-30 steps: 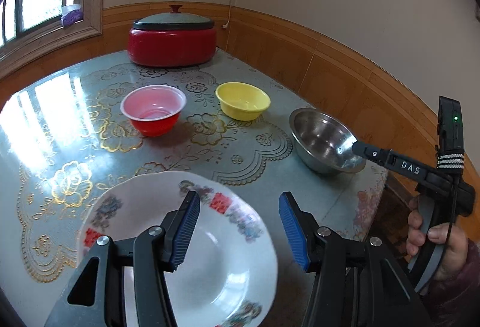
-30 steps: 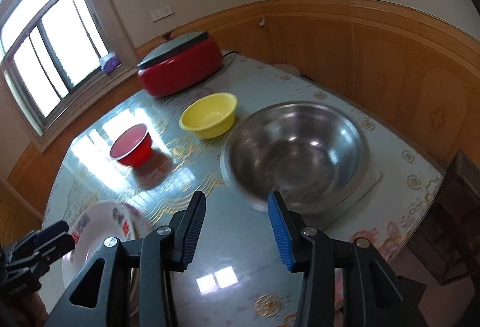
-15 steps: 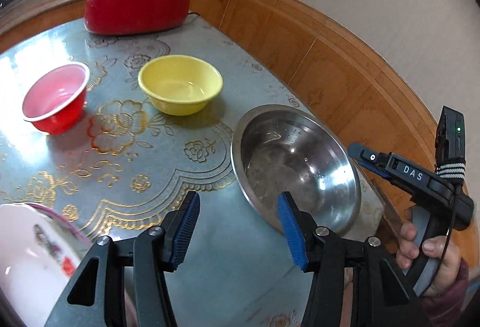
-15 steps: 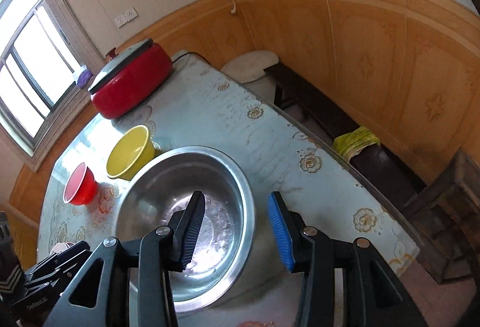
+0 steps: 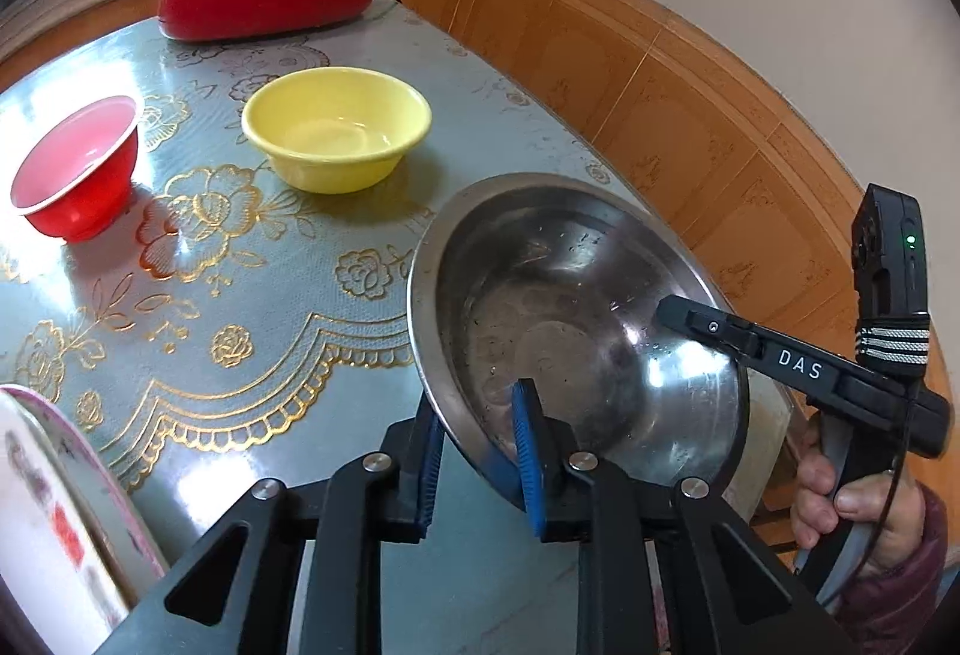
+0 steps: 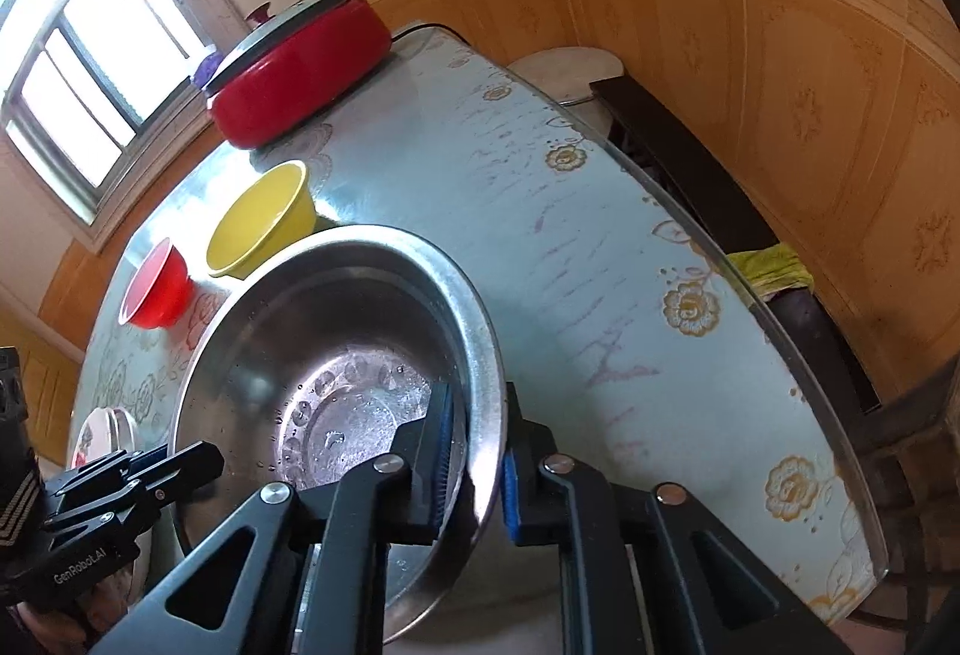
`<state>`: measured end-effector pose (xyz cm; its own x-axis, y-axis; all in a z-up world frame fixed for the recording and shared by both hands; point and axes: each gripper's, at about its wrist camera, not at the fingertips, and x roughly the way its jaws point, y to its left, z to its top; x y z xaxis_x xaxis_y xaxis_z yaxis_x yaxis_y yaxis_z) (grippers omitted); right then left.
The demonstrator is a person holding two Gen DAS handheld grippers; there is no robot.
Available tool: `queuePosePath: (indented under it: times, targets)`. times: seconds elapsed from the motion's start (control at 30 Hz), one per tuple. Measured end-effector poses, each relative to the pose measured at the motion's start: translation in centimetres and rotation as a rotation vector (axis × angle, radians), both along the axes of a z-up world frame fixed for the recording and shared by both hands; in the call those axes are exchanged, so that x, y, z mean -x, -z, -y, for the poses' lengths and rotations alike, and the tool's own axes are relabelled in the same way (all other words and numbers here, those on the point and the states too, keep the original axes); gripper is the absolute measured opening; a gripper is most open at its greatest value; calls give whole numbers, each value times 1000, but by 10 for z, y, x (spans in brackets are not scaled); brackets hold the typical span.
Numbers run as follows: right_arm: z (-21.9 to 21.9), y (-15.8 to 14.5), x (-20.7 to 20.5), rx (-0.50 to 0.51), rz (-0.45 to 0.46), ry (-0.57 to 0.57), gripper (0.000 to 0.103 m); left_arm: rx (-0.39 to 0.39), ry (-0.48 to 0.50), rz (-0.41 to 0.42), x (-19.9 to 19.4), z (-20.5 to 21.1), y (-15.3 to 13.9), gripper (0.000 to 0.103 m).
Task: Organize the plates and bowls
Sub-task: 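Grasp the steel bowl rim with the left gripper and slide it across the table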
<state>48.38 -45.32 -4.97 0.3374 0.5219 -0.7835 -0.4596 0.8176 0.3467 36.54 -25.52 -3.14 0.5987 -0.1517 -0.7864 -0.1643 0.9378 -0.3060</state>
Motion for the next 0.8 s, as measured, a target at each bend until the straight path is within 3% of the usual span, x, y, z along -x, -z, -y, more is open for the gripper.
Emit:
queuePosePath:
  times: [0.23,0.43,0.8]
  targets:
    - [-21,-7,11,-7,0,-115,12,-74,-10,20,37,-5,-15,26]
    - [-39,-3,23,-3,-24,-209,12,-95,-33,-33,63,-8,-8,30]
    - [-56,8,29,6,-57,-260,12,-113,-64,-79,77,-5,-4,40]
